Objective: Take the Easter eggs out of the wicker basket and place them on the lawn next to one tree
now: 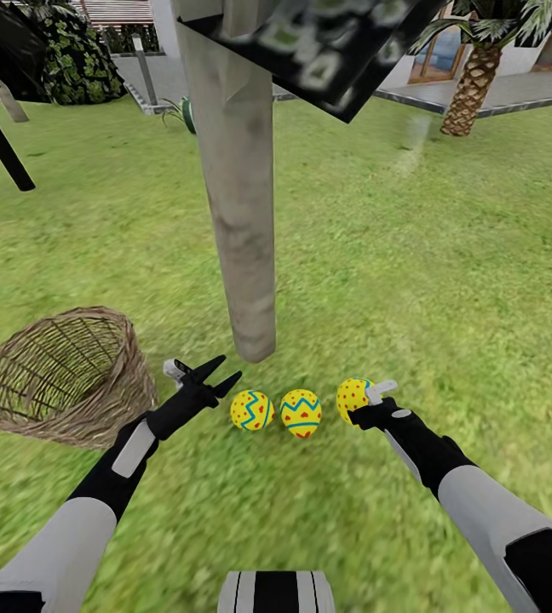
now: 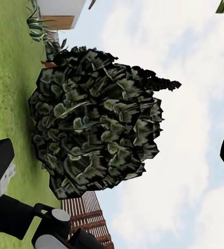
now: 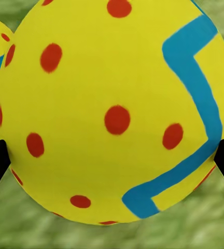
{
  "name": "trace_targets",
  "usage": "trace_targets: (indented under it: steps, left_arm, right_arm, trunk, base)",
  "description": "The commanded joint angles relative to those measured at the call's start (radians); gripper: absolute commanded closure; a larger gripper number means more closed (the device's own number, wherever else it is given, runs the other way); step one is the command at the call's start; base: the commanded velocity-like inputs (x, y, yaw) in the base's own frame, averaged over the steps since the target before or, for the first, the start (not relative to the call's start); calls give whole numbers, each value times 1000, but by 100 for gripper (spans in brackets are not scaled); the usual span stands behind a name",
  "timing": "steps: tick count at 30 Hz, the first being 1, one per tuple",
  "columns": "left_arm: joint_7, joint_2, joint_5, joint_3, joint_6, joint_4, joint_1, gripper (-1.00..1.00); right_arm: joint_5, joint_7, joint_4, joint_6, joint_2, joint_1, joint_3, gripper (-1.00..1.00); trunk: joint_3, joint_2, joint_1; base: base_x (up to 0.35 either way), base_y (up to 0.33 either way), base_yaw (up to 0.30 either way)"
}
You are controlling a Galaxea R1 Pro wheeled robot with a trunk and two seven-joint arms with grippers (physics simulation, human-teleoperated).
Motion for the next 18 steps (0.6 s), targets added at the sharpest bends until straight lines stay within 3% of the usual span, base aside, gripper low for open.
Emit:
trace_targets:
  steps: [1,4,18]
  left_arm:
    - [-1,0,5,-1,9,0,-1,-100]
    - [-2,0,6,-1,9,-1,0,-100]
    - [1,-1,4,-2,7,0,0,-100]
  right_arm:
    - [-8,-2,-2,6,-1,0,6,100]
    - [-7,-2,-2,6,-1,0,6,100]
    - [-8,-2,-2,6,-1,0,7,100]
  trunk:
    - [-1,0,0]
    - [-1,0,0]
    - [-55,-4,6]
  base:
    - [1,0,0]
    - [0,0,0]
    - [0,0,0]
